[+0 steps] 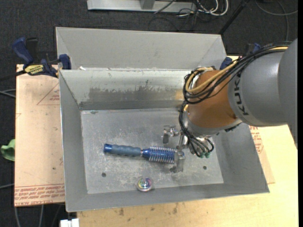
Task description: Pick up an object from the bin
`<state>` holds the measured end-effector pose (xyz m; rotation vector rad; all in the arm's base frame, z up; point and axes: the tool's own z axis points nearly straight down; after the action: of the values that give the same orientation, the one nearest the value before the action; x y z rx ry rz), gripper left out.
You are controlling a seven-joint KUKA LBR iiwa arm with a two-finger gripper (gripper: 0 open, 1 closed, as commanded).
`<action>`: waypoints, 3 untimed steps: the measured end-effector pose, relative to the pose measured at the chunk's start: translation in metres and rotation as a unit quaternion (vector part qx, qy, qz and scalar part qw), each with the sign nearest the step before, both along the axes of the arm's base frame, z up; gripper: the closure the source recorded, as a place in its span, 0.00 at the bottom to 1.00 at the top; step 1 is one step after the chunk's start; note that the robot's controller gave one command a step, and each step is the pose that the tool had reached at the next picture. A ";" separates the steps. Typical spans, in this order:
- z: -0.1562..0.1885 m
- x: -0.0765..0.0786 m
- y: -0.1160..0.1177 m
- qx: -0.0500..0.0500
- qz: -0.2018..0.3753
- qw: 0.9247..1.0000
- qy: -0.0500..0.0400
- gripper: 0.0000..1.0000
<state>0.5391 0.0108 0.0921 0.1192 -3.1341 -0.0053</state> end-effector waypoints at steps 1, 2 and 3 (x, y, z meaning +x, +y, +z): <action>-0.024 0.013 0.025 0.000 -0.013 1.000 -0.003 0.00; -0.023 0.013 0.023 -0.001 -0.014 1.000 -0.003 1.00; 0.106 0.016 0.015 -0.001 0.007 1.000 -0.007 1.00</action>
Offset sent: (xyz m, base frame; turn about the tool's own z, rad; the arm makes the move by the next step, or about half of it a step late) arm 0.0126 0.0221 -0.0221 0.0296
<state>0.5549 0.0261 0.1979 0.1412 -3.1476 0.0001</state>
